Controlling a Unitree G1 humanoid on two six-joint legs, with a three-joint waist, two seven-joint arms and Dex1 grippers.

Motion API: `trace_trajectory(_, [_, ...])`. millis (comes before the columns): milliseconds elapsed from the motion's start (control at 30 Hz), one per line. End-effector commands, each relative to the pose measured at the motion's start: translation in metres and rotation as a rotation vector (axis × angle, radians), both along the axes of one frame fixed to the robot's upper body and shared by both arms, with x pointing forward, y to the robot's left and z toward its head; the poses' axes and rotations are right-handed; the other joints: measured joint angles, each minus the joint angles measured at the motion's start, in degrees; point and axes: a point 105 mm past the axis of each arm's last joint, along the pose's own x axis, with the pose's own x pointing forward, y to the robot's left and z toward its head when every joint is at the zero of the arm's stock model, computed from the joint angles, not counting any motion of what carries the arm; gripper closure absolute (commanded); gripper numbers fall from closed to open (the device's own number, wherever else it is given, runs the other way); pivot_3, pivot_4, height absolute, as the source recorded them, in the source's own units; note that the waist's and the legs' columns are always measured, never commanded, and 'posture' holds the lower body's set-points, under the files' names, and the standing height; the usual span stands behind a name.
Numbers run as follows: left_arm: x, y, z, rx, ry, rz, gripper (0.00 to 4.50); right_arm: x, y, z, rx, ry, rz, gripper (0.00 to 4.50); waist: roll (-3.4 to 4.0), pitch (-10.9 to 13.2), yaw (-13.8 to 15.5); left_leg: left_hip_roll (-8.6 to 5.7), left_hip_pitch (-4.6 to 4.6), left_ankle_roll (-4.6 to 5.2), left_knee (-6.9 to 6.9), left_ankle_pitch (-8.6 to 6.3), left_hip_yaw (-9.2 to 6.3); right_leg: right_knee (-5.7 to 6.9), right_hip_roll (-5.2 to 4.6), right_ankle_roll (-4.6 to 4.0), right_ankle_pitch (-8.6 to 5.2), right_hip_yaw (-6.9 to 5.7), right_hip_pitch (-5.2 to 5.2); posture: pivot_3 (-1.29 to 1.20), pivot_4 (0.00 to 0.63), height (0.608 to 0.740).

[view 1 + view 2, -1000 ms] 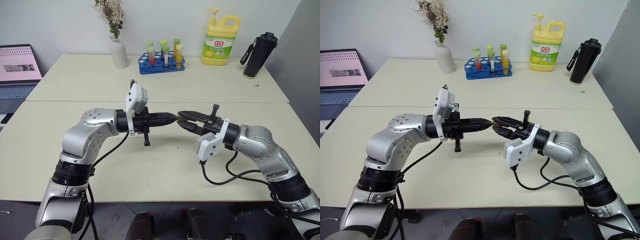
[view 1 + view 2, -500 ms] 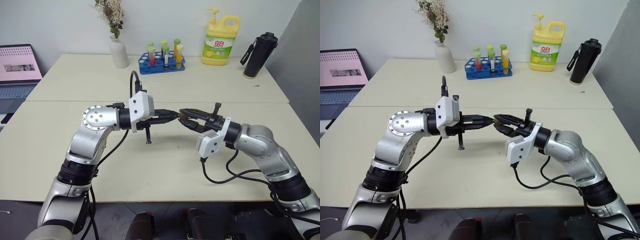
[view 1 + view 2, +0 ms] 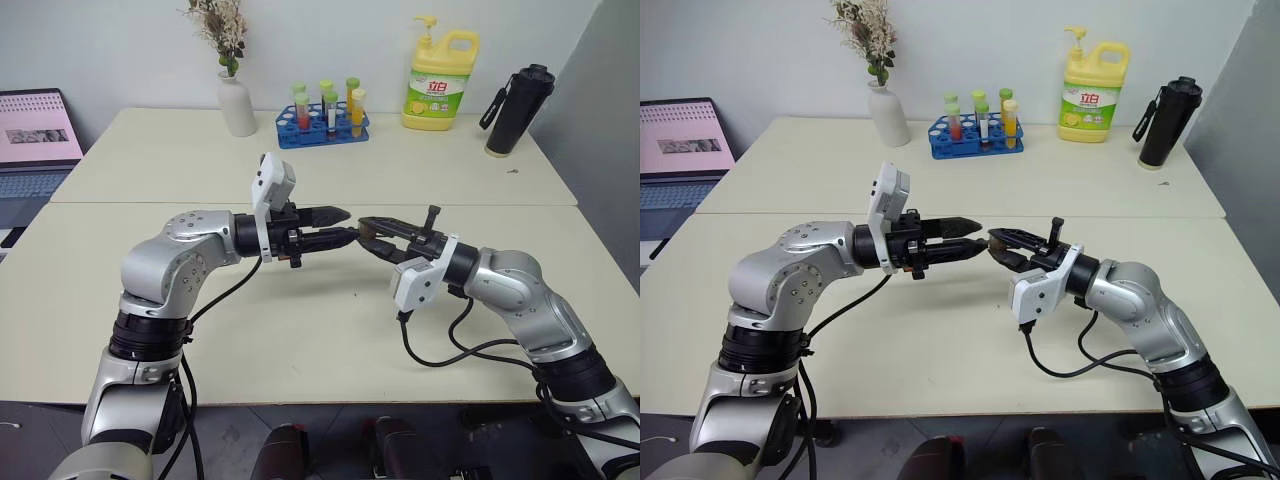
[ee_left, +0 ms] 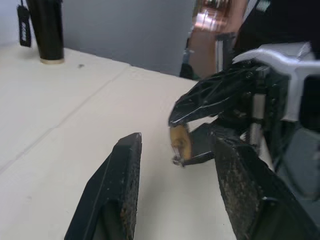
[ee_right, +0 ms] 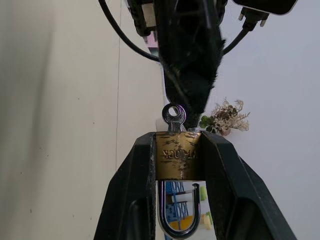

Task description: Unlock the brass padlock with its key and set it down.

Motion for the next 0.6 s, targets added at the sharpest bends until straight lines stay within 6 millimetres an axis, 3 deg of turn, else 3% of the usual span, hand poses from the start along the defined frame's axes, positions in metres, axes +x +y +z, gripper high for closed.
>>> trace_trajectory(33, [-0.008,-0.001,0.014,-0.006,-0.008,-0.021,2.29,-0.005,0.004,0.014,0.006,-0.066,0.032,3.58,0.0,0.0,0.0,-0.01,0.0,0.0,0.0,0.0,0.0,0.0,0.0,0.0,0.0,0.0,0.0,0.0,0.15,0.74])
trace_trajectory(300, [-0.005,-0.004,0.003,0.049,-0.004,0.0,2.29,-0.008,0.007,0.015,-0.011,-0.096,0.058,3.58,0.0,0.0,0.04,-0.01,0.01,-0.02,0.0,0.01,0.0,0.0,-0.01,-0.04,0.02,0.01,0.01,0.0,0.15,0.74])
trace_trajectory(600, [-0.003,-0.012,0.005,0.018,0.004,-0.004,2.29,-0.012,0.009,0.016,-0.02,-0.114,0.081,3.58,0.0,0.0,0.05,-0.01,0.01,-0.03,0.0,0.02,0.0,0.0,-0.01,-0.05,0.03,0.02,0.01,0.0,0.15,0.74])
